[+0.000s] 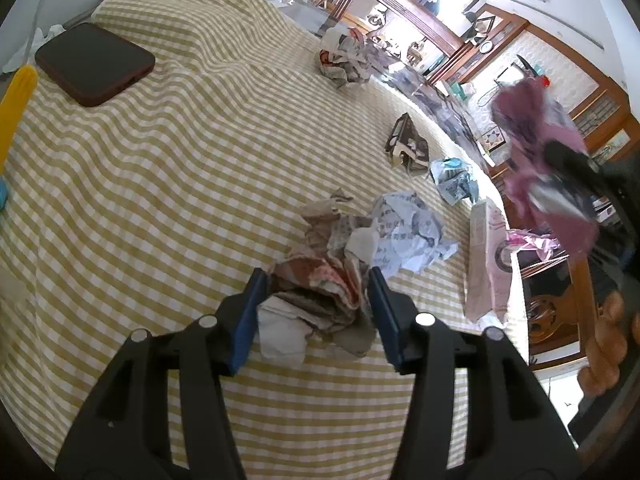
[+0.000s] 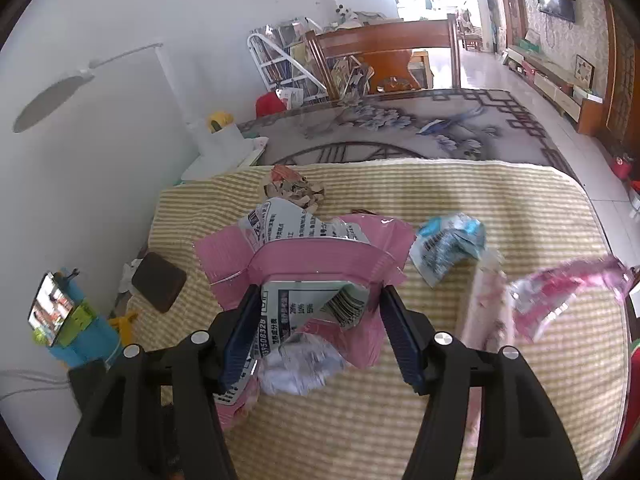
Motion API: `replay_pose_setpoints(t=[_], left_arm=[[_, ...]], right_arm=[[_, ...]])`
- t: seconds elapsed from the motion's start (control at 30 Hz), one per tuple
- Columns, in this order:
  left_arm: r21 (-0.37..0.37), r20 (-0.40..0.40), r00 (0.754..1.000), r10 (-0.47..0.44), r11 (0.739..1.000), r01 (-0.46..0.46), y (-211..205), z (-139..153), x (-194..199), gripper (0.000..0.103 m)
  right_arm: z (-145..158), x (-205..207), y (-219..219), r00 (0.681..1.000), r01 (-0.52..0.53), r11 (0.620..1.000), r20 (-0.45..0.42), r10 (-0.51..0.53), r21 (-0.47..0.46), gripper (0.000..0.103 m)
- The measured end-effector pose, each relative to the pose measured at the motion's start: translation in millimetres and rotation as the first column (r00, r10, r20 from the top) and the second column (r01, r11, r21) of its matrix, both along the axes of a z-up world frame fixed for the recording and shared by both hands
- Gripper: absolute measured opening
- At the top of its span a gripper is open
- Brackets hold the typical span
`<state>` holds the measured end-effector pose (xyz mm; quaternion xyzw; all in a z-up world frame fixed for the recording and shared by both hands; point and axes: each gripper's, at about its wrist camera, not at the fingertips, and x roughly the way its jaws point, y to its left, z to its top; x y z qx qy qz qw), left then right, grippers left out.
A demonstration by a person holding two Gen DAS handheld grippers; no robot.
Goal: Collect trash
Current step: 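Close the right tool on the pink-and-white wrapper and lift it, then carry the brown paper with the left tool while the right tool carries the wrapper to the bin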
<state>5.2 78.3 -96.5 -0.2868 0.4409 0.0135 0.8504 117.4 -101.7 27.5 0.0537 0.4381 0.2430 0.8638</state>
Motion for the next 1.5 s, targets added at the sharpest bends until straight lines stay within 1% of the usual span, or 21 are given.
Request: replay_pose_setpoints(t=[0.13,0.27,0.37,0.43,0.5,0.57,0.87,1.17,1.5], left_arm=[[0.02,0.0,1.0,-0.008,1.0,0.008,-2.4,0.4,-0.4,0.049],[0.042,0.01,1.0,-0.009,0.999,0.009,-4.0,3.2,-2.1,0.043],[0.04,0.024,1.0,0.006,0.999,-0.007,-1.0,6.2,-3.5,0.041],[0.018,0.059,0.998,0.02,1.0,-0.021,2.0,10.7,-6.6,0.041],[0.022,0.088,0.996,0.018,1.0,-0.02,1.0,16.2,-9.2,0.041],[0.029,0.096,0.995,0.006,1.0,-0.008,-1.6,18.1,-9.0,0.041],[0.016,0.111,0.994,-0.027,1.0,0.025,-7.0,21.3,-7.2,0.041],[0.036,0.141,0.987,-0.076,0.997,0.072,-20.0,26.0,-5.3,0.041],[0.045,0.147,0.984,-0.101,0.994,0.095,-25.8,25.3,-2.6,0.041]], right_arm=[[5.9,-25.1,-14.6,0.999,0.011,0.999,0.054,-0.009,-0.037,0.059],[6.6,-44.2,-24.2,0.995,0.014,0.997,0.095,-0.006,-0.081,0.059],[6.0,-55.0,-32.3,0.995,0.019,0.996,0.104,-0.01,-0.087,0.059],[5.0,-57.5,-38.2,0.994,0.036,0.996,0.108,-0.027,-0.078,0.059],[3.5,-60.5,-46.9,0.993,0.061,0.997,0.101,-0.056,-0.051,0.059],[0.3,-61.6,-54.5,0.993,0.082,0.996,0.083,-0.079,-0.031,0.059],[-3.6,-66.6,-67.9,0.991,0.116,0.993,0.074,-0.113,-0.035,0.059],[-9.4,-69.5,-71.8,0.989,0.131,0.99,0.073,-0.128,-0.048,0.059],[-15.0,-70.5,-80.0,0.988,0.143,0.989,0.059,-0.14,-0.041,0.059]])
